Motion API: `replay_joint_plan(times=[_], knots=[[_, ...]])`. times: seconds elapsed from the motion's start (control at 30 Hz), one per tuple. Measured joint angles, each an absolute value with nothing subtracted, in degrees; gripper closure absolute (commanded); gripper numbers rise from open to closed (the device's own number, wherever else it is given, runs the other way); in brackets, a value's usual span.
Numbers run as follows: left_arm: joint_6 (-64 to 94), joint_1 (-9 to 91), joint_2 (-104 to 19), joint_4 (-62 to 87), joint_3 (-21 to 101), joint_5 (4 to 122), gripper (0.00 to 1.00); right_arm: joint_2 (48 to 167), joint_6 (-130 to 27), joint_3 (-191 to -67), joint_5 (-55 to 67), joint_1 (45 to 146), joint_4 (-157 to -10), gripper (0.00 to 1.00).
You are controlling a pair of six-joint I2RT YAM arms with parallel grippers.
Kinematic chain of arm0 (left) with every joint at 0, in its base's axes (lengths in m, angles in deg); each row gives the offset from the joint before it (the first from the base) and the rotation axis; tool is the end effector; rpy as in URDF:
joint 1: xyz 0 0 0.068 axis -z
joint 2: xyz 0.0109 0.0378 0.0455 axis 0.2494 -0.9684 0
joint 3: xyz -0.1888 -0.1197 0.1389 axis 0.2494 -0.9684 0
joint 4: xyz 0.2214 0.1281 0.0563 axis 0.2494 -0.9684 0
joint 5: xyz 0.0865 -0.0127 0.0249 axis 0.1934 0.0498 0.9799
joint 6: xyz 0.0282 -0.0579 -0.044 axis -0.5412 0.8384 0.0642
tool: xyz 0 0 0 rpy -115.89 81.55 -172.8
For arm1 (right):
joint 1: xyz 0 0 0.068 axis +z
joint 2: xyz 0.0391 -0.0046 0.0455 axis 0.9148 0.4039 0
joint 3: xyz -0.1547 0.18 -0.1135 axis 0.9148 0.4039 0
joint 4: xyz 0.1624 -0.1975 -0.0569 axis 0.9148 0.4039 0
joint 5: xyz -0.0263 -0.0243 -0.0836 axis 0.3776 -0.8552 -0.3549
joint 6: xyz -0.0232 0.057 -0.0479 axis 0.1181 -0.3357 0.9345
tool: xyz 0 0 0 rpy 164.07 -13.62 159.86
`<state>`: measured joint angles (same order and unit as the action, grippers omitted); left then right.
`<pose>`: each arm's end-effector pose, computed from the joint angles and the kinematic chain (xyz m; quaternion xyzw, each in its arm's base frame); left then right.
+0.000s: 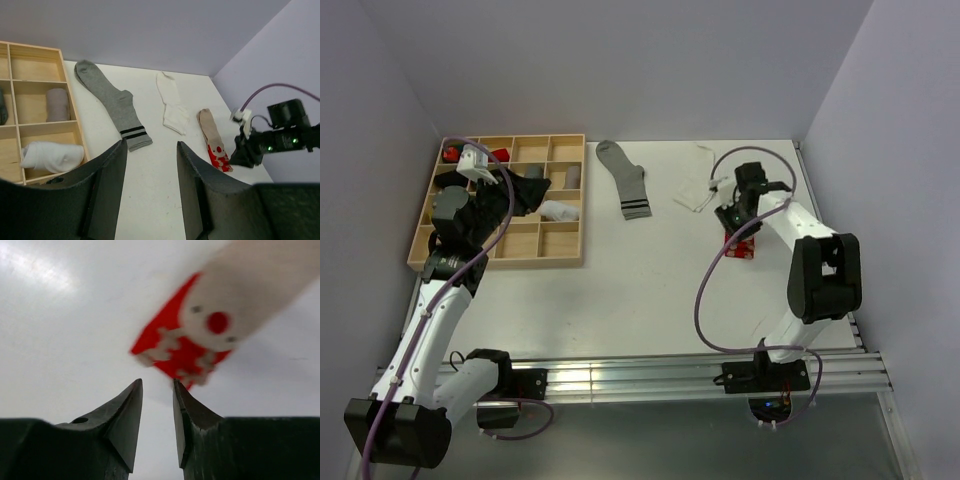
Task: Roll the socks
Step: Move the sock to the center of the board.
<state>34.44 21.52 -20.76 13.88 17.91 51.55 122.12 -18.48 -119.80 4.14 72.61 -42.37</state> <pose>0.2512 -0.0538 0.3615 -0.0280 0.7094 -0.3418 0.6158 0.3319 0.0441 0.1669 -0.2824 0.9433 0.0202 0.1730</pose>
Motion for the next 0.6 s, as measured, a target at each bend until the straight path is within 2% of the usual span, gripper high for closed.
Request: replay_joint_plan(times=[0.13,0.27,0.43,0.6], knots=[[34.5,21.6,-20.8,13.8,17.9,51.5,0.5,123.2,-19.4,-126.5,2.2,66.9,-44.0,0.63],[34.4,21.6,-20.8,13.8,17.9,51.5,0.5,127.6,-19.9,-129.8,0.8,64.3,-44.6,0.71],[34.4,21.8,-20.8,13.7,18.0,51.5,0.5,135.0,-19.6,-130.2,0.2,64.0,-44.5,0.74],[34.4,22.0,-20.8,13.3,18.2,51.6,0.5,136.3,-18.8,-128.8,-0.6,64.0,-44.9,0.76]])
